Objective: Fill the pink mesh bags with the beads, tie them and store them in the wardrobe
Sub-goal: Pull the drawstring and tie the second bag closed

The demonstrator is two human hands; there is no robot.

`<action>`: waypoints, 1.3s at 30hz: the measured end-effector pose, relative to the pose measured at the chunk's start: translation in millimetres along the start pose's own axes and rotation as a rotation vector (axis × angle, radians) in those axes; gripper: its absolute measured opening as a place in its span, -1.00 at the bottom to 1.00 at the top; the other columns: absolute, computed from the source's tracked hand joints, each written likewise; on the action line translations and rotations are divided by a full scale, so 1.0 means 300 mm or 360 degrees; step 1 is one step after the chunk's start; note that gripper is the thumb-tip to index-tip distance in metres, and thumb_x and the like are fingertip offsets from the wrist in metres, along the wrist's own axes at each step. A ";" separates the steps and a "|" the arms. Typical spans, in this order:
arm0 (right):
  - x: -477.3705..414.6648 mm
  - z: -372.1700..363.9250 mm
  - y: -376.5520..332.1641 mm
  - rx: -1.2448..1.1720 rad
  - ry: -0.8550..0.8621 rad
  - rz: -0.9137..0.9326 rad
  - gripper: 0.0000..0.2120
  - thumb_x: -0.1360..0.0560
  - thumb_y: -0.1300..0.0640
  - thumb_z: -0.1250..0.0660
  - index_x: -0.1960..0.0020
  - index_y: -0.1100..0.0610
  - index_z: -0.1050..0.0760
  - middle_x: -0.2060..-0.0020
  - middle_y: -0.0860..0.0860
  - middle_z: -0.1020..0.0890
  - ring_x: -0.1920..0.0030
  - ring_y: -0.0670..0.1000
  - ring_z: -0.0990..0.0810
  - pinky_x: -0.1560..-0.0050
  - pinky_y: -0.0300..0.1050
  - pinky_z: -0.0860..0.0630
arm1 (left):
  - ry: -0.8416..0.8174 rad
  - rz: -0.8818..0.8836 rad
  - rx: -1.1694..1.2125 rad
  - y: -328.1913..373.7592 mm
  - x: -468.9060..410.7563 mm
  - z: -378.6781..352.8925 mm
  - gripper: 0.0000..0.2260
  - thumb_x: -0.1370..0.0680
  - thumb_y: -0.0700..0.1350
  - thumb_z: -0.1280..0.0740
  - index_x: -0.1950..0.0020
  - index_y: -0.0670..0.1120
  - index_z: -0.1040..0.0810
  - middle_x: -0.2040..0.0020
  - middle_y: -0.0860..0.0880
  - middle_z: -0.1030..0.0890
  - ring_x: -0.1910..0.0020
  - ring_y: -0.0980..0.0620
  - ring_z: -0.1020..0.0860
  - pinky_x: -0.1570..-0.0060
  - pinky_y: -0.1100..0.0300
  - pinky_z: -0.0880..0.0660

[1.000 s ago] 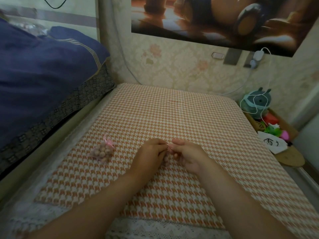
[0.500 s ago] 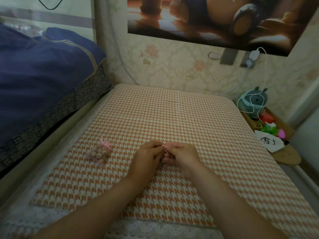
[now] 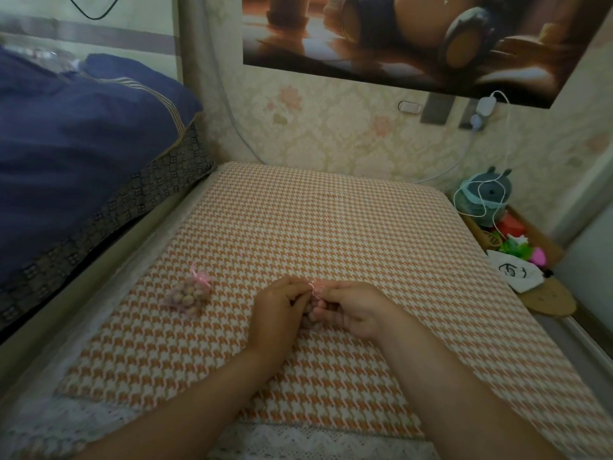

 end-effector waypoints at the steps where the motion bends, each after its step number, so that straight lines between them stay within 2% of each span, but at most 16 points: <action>1: 0.001 -0.001 0.002 0.0009 -0.0009 -0.0012 -0.91 -0.57 0.40 -0.30 0.04 0.33 -0.58 0.34 0.17 -0.57 0.47 -0.02 -0.59 0.43 -0.14 -0.64 | -0.0022 -0.0021 -0.0008 0.007 0.002 -0.002 -0.85 -0.47 -0.30 -0.43 0.06 -0.08 -0.72 0.12 0.09 -0.66 0.13 0.22 -0.60 0.07 0.36 -0.53; 4: 0.006 0.000 0.000 0.0051 -0.0019 -0.0004 -0.88 -0.59 0.39 -0.29 0.09 0.31 -0.58 0.36 0.14 -0.53 0.45 -0.04 -0.55 0.40 -0.17 -0.65 | -0.0044 -0.0098 -0.0090 0.029 0.003 -0.001 -0.90 -0.47 -0.25 -0.45 0.09 -0.07 -0.69 0.14 0.09 -0.63 0.16 0.21 -0.58 0.12 0.25 -0.56; 7: 0.017 0.005 -0.017 0.0182 -0.0034 0.0067 -0.87 -0.57 0.38 -0.31 0.12 0.30 -0.60 0.33 0.15 -0.58 0.38 -0.03 -0.57 0.38 -0.17 -0.65 | -0.0049 -0.0114 -0.0151 0.032 0.001 0.003 -0.95 -0.45 -0.21 -0.45 0.14 -0.07 -0.64 0.13 0.09 -0.58 0.15 0.18 -0.56 0.18 0.15 -0.57; 11: 0.042 0.034 -0.056 0.0601 0.0003 0.0258 -0.92 -0.55 0.40 -0.35 0.04 0.29 -0.60 0.32 0.17 -0.68 0.36 0.02 -0.68 0.35 -0.13 -0.65 | -0.0015 -0.0080 -0.0196 0.026 0.017 0.027 -0.91 -0.43 -0.22 -0.47 0.20 -0.10 -0.59 0.01 0.08 -0.49 0.04 0.22 -0.50 0.11 0.31 -0.52; 14: 0.046 0.044 -0.081 0.0904 0.0072 0.0403 -0.91 -0.53 0.37 -0.39 -0.03 0.28 -0.60 0.21 0.26 -0.71 0.30 0.10 -0.70 0.18 0.05 -0.70 | -0.0052 -0.0089 -0.0258 0.028 0.032 0.043 -0.90 -0.44 -0.19 -0.47 0.19 -0.07 -0.57 0.08 0.09 -0.46 0.10 0.19 -0.48 0.10 0.38 -0.43; 16: 0.045 0.039 -0.090 0.1066 0.0091 0.0490 -0.92 -0.53 0.36 -0.40 0.03 0.21 -0.61 0.27 0.20 -0.69 0.34 0.07 -0.68 0.20 0.04 -0.69 | -0.0092 -0.0060 -0.0289 0.024 0.044 0.047 -0.90 -0.47 -0.14 -0.45 0.17 -0.01 -0.54 0.12 0.13 -0.45 0.17 0.19 -0.49 0.17 0.33 -0.45; 20: 0.061 0.031 -0.116 0.1374 0.0189 0.0670 -0.90 -0.53 0.30 -0.42 0.09 0.13 -0.63 0.29 0.10 -0.69 0.33 0.02 -0.68 0.24 -0.07 -0.68 | -0.0115 0.0140 -0.0235 -0.004 0.069 0.055 -0.88 -0.51 -0.13 -0.40 0.19 0.02 -0.51 0.18 0.14 -0.50 0.25 0.19 -0.53 0.26 0.24 -0.52; 23: 0.098 -0.002 -0.159 0.1835 0.0269 0.0892 -0.89 -0.54 0.21 -0.41 0.00 0.11 -0.71 0.12 0.00 -0.71 0.17 -0.07 -0.63 0.15 -0.31 -0.52 | -0.0077 0.0443 -0.0092 -0.053 0.072 0.067 -0.85 -0.52 -0.16 -0.39 0.23 0.02 -0.53 0.28 0.10 -0.59 0.28 0.21 -0.56 0.33 0.38 -0.47; 25: 0.110 -0.023 -0.174 0.2007 0.0274 0.0971 -0.86 -0.55 0.19 -0.39 -0.04 0.11 -0.72 0.04 0.01 -0.71 0.04 -0.05 -0.63 0.01 -0.23 -0.52 | -0.0036 0.0606 -0.0039 -0.082 0.067 0.073 -0.85 -0.50 -0.15 -0.39 0.25 0.02 -0.54 0.31 0.08 -0.61 0.29 0.21 -0.56 0.34 0.42 -0.43; 27: 0.110 -0.031 -0.183 0.2041 0.0287 0.1007 -0.85 -0.56 0.19 -0.37 -0.02 0.10 -0.72 0.03 0.02 -0.72 0.01 -0.01 -0.64 -0.05 -0.11 -0.56 | -0.0025 0.0708 -0.0018 -0.100 0.058 0.077 -0.88 -0.48 -0.14 -0.40 0.25 0.01 -0.56 0.30 0.07 -0.62 0.26 0.17 -0.58 0.31 0.36 -0.47; 28: 0.109 -0.031 -0.185 0.2041 0.0299 0.1009 -0.85 -0.56 0.19 -0.36 0.00 0.09 -0.72 0.05 0.03 -0.72 0.02 0.00 -0.64 -0.03 -0.09 -0.57 | -0.0028 0.0752 -0.0011 -0.112 0.054 0.076 -0.89 -0.47 -0.13 -0.40 0.25 0.00 -0.57 0.30 0.06 -0.63 0.25 0.13 -0.60 0.26 0.27 -0.53; 30: 0.101 -0.022 -0.179 0.2056 0.0329 0.0989 -0.86 -0.56 0.18 -0.36 0.00 0.09 -0.71 0.04 0.03 -0.71 0.02 0.00 -0.64 0.00 -0.12 -0.55 | -0.0052 0.0839 0.0027 -0.146 0.058 0.068 -0.91 -0.46 -0.12 -0.41 0.25 -0.01 -0.58 0.31 0.03 -0.64 0.25 0.07 -0.63 0.20 0.07 -0.60; 33: 0.091 -0.003 -0.169 0.2061 0.0360 0.0952 -0.86 -0.56 0.17 -0.37 -0.03 0.11 -0.71 -0.01 0.03 -0.72 -0.01 0.01 -0.64 0.01 -0.19 -0.48 | -0.0083 0.0954 0.0231 -0.176 0.077 0.046 -0.93 -0.44 -0.12 -0.40 0.23 0.02 -0.58 0.28 -0.02 -0.68 0.25 0.00 -0.68 0.21 -0.08 -0.65; 39: 0.089 0.011 -0.168 0.2004 0.0369 0.0890 -0.86 -0.56 0.17 -0.37 0.00 0.11 -0.72 0.06 0.02 -0.71 0.04 -0.01 -0.64 -0.01 -0.13 -0.56 | 0.0009 0.1086 0.0451 -0.169 0.087 0.034 -0.90 -0.53 -0.27 -0.30 0.17 -0.16 -0.54 0.22 -0.15 -0.70 0.25 -0.08 -0.70 0.23 -0.10 -0.66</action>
Point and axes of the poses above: each hand's wrist, its own x-axis away from the middle knuckle, its own z-axis out of the back of the hand, y = z × x, the point moved 10 cm from there along -x, towards the middle knuckle
